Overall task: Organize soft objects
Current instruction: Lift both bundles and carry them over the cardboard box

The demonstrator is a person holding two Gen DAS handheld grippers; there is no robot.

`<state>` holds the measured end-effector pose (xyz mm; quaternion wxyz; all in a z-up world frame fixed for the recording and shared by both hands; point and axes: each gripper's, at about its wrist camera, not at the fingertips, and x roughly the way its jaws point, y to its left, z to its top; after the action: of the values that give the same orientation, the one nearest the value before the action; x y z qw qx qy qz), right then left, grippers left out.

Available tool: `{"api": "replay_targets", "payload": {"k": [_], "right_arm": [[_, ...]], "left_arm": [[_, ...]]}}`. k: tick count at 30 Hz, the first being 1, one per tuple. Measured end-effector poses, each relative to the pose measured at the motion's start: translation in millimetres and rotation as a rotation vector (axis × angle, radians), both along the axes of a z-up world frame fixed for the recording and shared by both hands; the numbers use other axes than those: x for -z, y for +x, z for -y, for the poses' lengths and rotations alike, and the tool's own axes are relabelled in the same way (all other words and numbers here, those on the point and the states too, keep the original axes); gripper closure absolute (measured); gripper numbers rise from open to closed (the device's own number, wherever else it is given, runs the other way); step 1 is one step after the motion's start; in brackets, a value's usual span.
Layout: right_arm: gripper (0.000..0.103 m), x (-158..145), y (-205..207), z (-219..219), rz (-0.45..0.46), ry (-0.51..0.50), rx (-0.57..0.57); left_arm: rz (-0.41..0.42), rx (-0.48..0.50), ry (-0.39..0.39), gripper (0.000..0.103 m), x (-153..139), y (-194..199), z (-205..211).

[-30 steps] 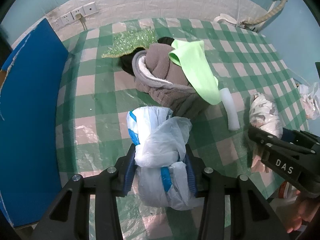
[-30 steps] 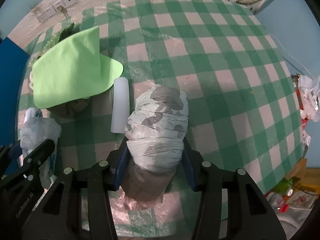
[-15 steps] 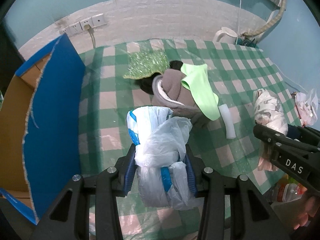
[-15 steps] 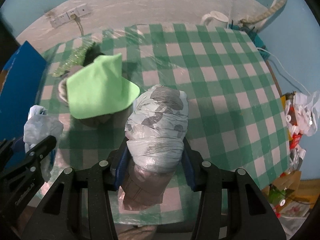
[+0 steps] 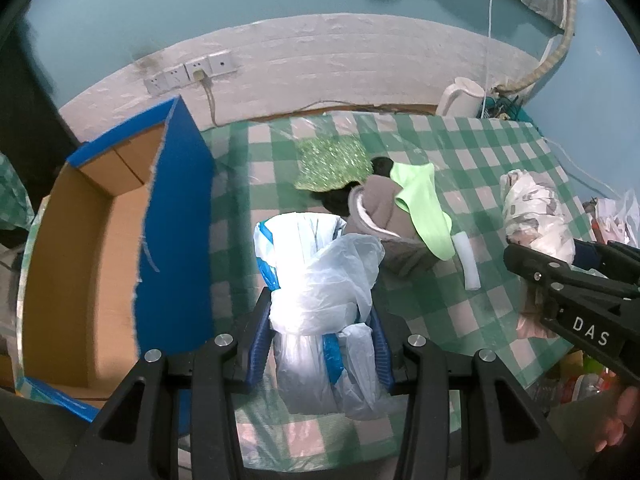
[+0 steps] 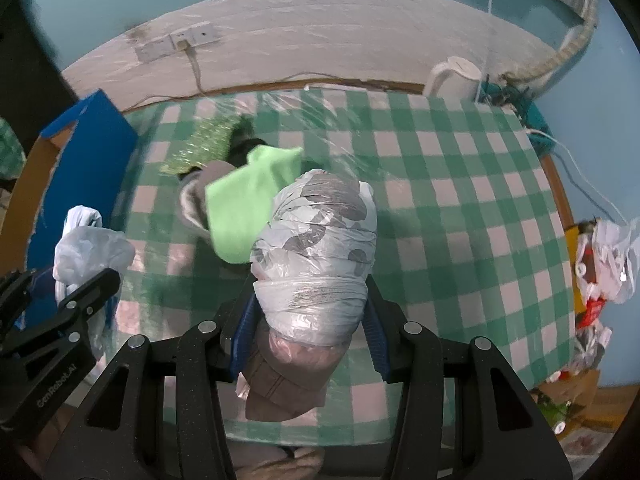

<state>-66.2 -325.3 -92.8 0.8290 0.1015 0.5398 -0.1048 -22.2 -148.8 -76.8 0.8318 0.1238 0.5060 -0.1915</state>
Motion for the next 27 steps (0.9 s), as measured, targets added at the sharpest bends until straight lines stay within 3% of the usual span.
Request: {"api": "replay_targets", "payload": {"k": [27], "right_arm": [[0.055,-48.9,55.1,-101.7,0.087,0.015,-0.220]], "left_arm": [[0.097,-0.160,-0.018,0.059,-44.1,23.7,-92.7]]}}
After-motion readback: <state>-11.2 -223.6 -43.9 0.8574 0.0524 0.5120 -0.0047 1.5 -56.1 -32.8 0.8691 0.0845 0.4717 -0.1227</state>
